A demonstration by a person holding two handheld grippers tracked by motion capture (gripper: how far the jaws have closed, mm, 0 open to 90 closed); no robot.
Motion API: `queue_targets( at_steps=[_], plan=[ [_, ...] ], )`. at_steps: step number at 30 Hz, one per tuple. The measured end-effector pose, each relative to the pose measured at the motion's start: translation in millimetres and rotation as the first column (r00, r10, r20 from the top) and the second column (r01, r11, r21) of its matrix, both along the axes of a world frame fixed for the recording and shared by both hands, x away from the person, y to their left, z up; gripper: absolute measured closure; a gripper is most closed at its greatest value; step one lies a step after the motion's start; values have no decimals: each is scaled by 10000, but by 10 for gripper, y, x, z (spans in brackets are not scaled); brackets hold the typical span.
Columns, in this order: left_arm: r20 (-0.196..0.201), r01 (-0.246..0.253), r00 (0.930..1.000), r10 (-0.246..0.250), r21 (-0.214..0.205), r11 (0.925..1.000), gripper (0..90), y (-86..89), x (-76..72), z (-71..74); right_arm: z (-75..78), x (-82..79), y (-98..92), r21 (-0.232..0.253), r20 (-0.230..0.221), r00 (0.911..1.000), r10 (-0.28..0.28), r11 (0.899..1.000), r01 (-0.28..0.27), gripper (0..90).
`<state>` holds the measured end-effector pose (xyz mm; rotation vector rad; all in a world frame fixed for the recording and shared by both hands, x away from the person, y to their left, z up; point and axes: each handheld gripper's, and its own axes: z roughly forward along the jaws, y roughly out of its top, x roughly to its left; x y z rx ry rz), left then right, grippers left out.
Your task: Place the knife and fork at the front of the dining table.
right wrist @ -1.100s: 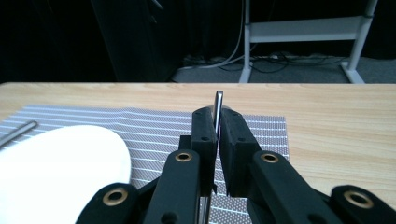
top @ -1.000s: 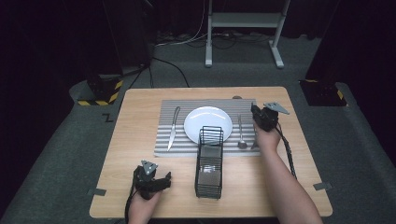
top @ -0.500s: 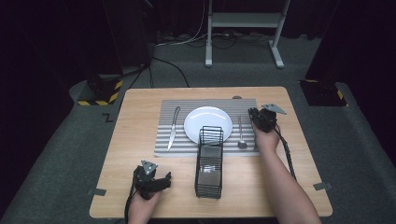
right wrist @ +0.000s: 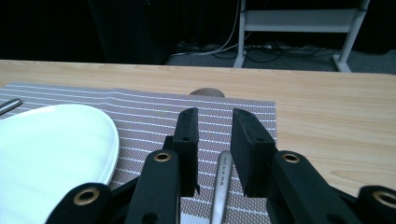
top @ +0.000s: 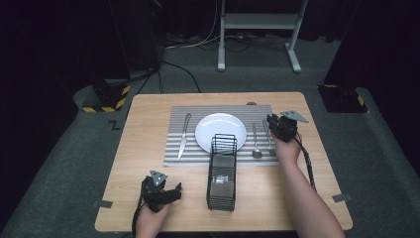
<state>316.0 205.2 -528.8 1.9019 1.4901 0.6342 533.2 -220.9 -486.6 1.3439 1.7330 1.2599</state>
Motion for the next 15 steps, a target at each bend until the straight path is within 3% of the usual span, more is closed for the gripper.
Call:
queue_targets(
  at_steps=[8, 15],
  plan=[
    [14, 94, 10000, -94, 63, 9999, 125, -4, -2, 2, 30, -340, -61, -356, 267, 9992, 308, 9989, -298, 651],
    [9, 112, 9999, -112, 59, 9999, 124, -1, 1, 1, 24, -493, -79, -345, 283, 9989, 382, 9987, -372, 580]
  ],
)
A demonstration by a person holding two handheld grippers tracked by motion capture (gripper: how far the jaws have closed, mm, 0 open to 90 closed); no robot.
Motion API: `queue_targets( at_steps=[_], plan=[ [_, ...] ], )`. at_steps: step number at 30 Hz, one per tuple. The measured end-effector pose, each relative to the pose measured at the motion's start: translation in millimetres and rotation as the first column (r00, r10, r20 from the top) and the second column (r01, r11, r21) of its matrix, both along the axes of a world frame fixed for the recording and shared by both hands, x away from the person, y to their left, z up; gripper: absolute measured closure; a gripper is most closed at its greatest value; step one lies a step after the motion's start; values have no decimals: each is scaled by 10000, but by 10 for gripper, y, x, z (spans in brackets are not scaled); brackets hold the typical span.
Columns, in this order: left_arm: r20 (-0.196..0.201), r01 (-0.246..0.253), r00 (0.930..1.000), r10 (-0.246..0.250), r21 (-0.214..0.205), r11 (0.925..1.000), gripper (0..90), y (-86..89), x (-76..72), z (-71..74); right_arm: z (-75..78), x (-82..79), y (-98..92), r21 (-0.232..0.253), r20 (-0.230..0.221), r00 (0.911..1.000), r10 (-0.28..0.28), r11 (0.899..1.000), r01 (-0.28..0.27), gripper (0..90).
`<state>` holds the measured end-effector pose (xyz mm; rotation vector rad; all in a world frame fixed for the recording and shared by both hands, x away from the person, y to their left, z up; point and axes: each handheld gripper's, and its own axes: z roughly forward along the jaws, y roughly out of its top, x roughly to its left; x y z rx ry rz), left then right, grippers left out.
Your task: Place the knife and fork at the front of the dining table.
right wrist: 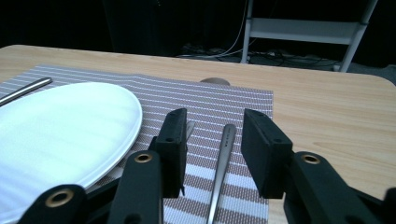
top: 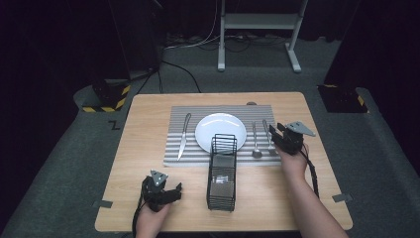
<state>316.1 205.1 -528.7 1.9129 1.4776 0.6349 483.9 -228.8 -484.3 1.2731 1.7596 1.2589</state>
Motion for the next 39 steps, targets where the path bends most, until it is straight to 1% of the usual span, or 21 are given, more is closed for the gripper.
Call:
queue_targets(
  at_steps=[7, 10, 11, 13, 14, 16, 17, 18, 21, 23, 24, 25, 26, 27, 28, 29, 30, 31, 33, 34, 39],
  plan=[
    [-25, 29, 10000, -29, 3, 10000, 122, 0, 5, 0, 18, -210, -27, -48, 35, 9998, 172, 9998, -171, 451],
    [-25, 30, 10000, -30, 6, 10000, 121, -1, 5, 0, 15, -318, -48, -109, -20, 9996, 264, 9996, -264, 409],
    [-25, 30, 10000, -30, 6, 10000, 121, -1, 5, 0, 15, -318, -48, -109, -20, 9996, 264, 9996, -264, 409],
    [-18, 49, 10000, -49, 11, 10000, 121, 0, 6, 0, 9, -397, -70, -177, -138, 9993, 336, 9993, -338, 386],
    [-18, 53, 10000, -53, 15, 10000, 121, 0, 7, 0, -1, -489, -96, -273, -193, 9992, 362, 9990, -367, 364],
    [-19, 47, 10000, -47, 1, 10000, 121, -1, 6, 0, -16, -582, -127, -276, -416, 9982, 435, 9986, -447, 315],
    [-19, 47, 10000, -47, 1, 10000, 121, -1, 6, 0, -16, -582, -127, -276, -416, 9982, 435, 9986, -447, 315],
    [-21, 47, 10000, -47, 0, 10000, 121, -1, 6, 0, -42, -683, -163, -275, -661, 9965, 508, 9982, -527, 291],
    [-21, 49, 10000, -49, -1, 10000, 121, -1, 7, 0, -100, -857, -215, -471, -985, 9939, 496, 9974, -544, 249],
    [-22, 48, 10000, -48, -1, 10000, 121, -1, 7, 0, -158, -978, -250, -635, -1428, 9890, 380, 9969, -474, 227],
    [-22, 49, 10000, -49, -1, 10000, 121, -1, 7, 0, -192, -1037, -265, -818, -1691, 9851, 317, 9956, -461, 216],
    [-22, 49, 10000, -49, -1, 10000, 121, -1, 7, 0, -192, -1037, -265, -818, -1691, 9851, 317, 9956, -461, 216],
    [-23, 51, 10000, -51, 0, 10000, 121, -1, 7, 0, -254, -1161, -297, -1279, -2179, 9759, 109, 9910, -397, 203],
    [-23, 51, 10000, -51, 0, 10000, 121, -1, 7, 0, -254, -1161, -297, -1279, -2179, 9759, 109, 9910, -397, 203],
    [-22, 48, 10000, -48, -2, 10000, 121, -1, 6, 0, -309, -1283, -348, -1391, -2679, 9634, -79, 9898, -305, 196],
    [-22, 49, 10000, -49, 1, 10000, 121, -1, 7, 0, -309, -1283, -348, -1391, -2679, 9634, -79, 9898, -305, 196],
    [-22, 50, 10000, -50, 1, 10000, 121, -1, 7, 0, -358, -1374, -392, -1497, -3186, 9476, -229, 9884, -264, 187],
    [-22, 60, 10000, -60, -8, 10000, 121, -3, 8, -1, -390, -1405, -399, -1699, -3364, 9410, -370, 9852, -220, 177],
    [-36, 72, 10000, -72, -6, 10000, 120, -3, 9, 0, -404, -1431, -399, -1803, -3352, 9413, -404, 9834, -220, 161],
    [-26, 60, 10000, -60, -2, 10000, 120, -5, 10, -1, -405, -1449, -411, -1825, -3371, 9411, -242, 9824, -401, 153],
    [-48, 82, 10000, -82, 21, 10000, 118, -6, 11, 0, -406, -1426, -389, -1825, -3446, 9386, -165, 9819, -497, 130]
  ],
)
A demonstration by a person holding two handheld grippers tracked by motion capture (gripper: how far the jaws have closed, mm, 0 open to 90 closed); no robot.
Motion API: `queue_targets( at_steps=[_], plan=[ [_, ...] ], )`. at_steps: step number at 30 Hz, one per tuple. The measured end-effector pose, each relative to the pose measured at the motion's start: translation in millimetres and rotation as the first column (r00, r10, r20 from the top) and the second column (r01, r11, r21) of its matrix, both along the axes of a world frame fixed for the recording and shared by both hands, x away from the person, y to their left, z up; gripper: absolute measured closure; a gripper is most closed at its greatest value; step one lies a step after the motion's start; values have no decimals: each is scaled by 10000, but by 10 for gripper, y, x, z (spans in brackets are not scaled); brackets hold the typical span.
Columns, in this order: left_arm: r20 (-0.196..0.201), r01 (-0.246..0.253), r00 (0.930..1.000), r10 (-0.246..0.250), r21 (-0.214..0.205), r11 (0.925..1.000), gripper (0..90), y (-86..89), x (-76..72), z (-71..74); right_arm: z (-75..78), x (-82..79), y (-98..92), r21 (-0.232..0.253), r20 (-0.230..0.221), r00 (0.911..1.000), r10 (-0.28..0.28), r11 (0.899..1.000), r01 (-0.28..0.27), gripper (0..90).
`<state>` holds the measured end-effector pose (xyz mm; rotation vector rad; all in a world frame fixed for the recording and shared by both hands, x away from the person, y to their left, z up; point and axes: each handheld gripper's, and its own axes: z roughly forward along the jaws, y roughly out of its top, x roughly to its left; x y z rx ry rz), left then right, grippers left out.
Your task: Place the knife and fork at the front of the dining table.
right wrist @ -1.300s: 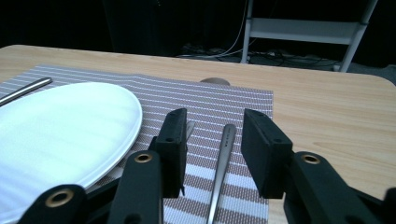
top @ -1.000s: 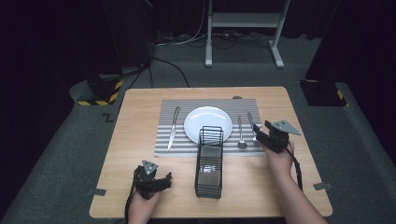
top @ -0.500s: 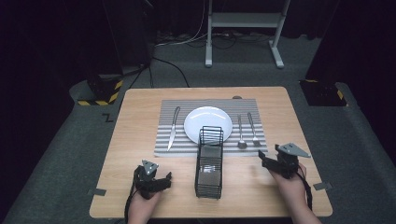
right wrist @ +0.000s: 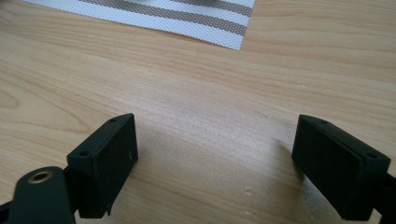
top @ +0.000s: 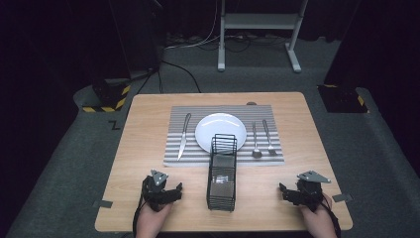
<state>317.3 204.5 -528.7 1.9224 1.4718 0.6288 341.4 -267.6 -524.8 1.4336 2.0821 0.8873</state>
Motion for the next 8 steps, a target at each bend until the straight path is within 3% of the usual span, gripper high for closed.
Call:
queue_targets(
  at_steps=[8],
  plan=[
    [-8, 8, 10000, -8, -55, 10000, 110, -10, 10, -3, -1, 5, 1, 2, 5, 10000, 31, 10000, -31, 130]
  ],
)
